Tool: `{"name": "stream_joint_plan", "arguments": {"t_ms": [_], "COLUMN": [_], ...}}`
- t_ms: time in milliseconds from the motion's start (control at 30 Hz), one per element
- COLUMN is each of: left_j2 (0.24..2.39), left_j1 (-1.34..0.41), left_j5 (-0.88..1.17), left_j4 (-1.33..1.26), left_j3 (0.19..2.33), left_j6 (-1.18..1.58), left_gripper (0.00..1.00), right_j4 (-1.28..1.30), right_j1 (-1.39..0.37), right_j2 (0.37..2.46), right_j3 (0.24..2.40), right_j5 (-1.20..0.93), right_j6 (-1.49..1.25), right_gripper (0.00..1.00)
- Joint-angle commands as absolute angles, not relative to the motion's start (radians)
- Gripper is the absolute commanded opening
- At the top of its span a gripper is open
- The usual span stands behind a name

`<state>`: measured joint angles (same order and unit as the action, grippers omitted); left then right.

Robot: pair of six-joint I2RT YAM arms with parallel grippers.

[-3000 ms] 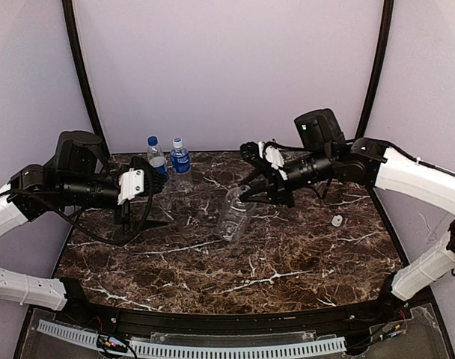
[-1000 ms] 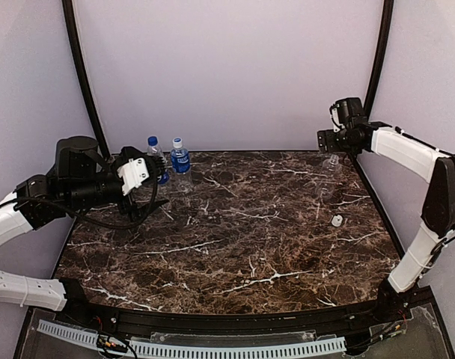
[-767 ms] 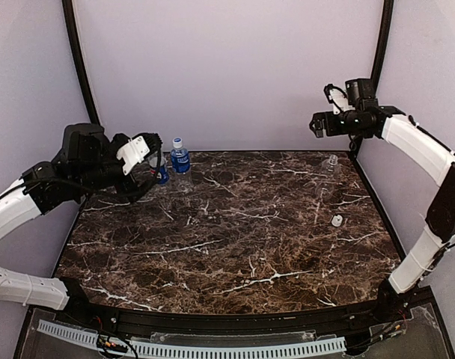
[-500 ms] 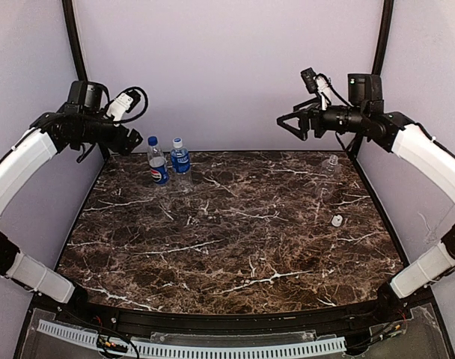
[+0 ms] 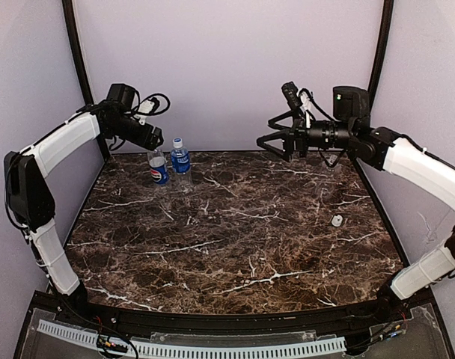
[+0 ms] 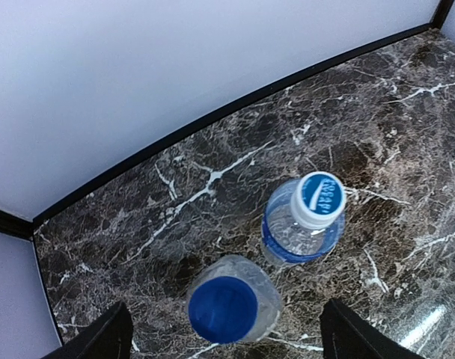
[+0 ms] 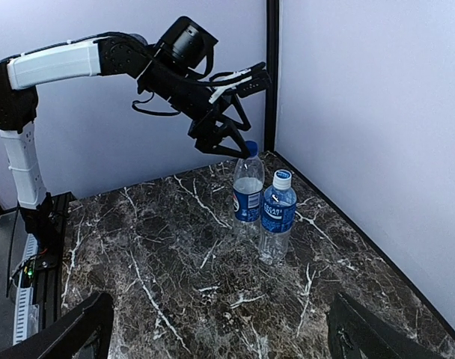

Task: Unscrew the bottle caps

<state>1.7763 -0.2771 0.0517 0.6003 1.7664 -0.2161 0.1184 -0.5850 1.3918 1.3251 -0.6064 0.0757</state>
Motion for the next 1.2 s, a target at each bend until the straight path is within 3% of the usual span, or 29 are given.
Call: {"name": "stream_joint_plan", "arguments": {"t_ms": [0,167,267,867,1033,1133,1167], "left_j2": [1.777,1.786,1.796,1.831,1.832,1.833,1.831], "left_j1": [-0.262,-0.262,-0.261,-0.26,-0.261,-0.261,-0.261], "left_j5": [0.037,0.042,0.048,0.073,0.069,0.076,0.075], "left_j4": [0.575,0.532,0.517,0.512,0.521,0.549,0.557], "left_j3": [1.773,1.736,1.732,1.72,1.721,1.73,1.74], "left_j6": [-0.153,-0.143,-0.147,-0.142,-0.144,-0.155,-0.157], "left_gripper": [0.85,0.75,0.64,0.39,0.24,0.03,0.02], "right_j4": [0.094,0.107,0.118,0.186,0.198,0.199,0.201], "right_j1": [-0.605,-0.609,-0.609,-0.611,-0.611,-0.611,-0.611], "right_j2": [1.391,1.394,1.385,1.332,1.319,1.313,1.311], "right_j3": [1.303,1.301,1.297,1.284,1.281,1.28,1.279], "right_j5": [-0.596,-0.594,-0.596,-0.554,-0.544,-0.54,-0.54], "right_j6": [0.09,0.09,0.092,0.138,0.146,0.146,0.145], "right_gripper": [0.99,0.99,0.99,0.99,0.99,0.99,0.99]}}
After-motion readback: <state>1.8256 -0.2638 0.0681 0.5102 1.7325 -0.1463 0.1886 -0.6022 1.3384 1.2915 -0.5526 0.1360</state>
